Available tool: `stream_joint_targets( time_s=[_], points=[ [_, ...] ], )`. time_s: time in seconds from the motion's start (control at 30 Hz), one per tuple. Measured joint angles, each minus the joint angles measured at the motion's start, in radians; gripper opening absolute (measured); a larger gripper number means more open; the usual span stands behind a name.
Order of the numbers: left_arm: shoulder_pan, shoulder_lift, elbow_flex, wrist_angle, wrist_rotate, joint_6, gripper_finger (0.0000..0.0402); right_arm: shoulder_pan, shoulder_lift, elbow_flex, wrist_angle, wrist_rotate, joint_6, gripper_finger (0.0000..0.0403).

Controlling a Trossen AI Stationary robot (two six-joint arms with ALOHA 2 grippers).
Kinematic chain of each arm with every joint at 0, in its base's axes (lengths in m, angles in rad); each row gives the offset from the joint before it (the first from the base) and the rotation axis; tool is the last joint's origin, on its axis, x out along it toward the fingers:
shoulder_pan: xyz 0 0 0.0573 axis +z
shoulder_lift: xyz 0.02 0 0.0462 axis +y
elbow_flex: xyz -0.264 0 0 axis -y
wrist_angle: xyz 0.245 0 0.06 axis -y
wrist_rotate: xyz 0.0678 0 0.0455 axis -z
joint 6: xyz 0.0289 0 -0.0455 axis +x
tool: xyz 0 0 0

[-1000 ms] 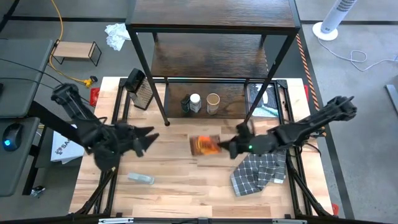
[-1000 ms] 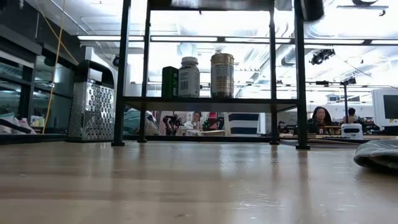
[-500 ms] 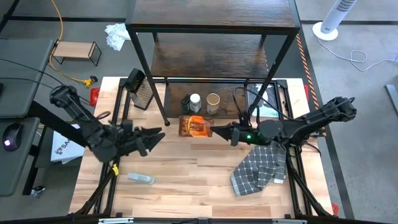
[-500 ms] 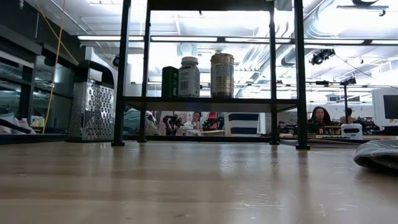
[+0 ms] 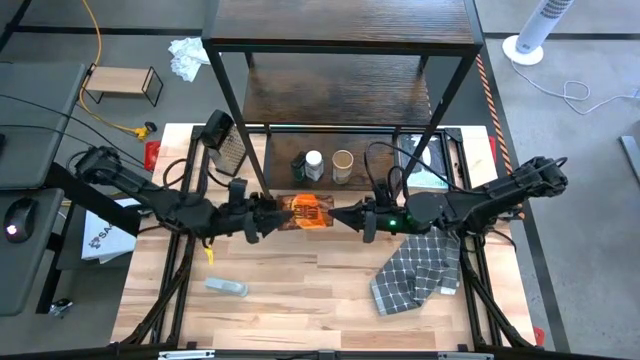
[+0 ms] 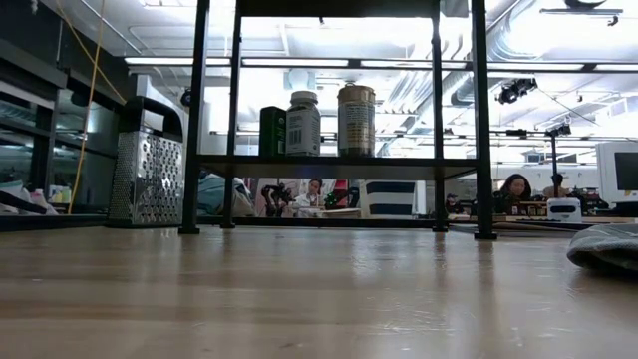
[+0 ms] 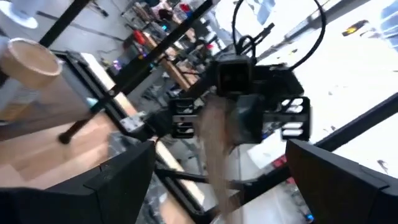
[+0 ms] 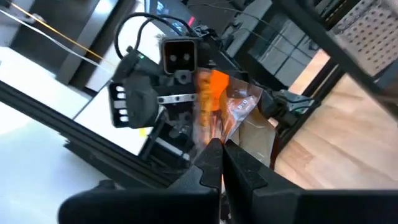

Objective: Shelf spices

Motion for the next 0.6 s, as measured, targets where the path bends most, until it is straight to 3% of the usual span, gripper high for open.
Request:
stream_joint_targets(
  time_s=[0.23,0.37,0.5,0.6],
  points=[
    [-0.025,0.006,0.0,0.024,0.005,0.054,0.0349,0.002,0.0,0.016,-0.025,0.061,-0.02,0.0],
    [-0.039,0.006,0.0,0.002,-0.038,0.061,0.0326,0.001,0.0,0.016,-0.025,0.065,-0.02,0.0],
    [-0.04,0.006,0.0,-0.009,-0.082,0.066,0.0272,0.0,0.0,0.016,-0.023,0.071,-0.019,0.0],
    [-0.037,0.006,0.0,-0.032,-0.121,0.079,0.0202,0.0,-0.001,0.016,-0.023,0.071,-0.014,0.0]
  ],
)
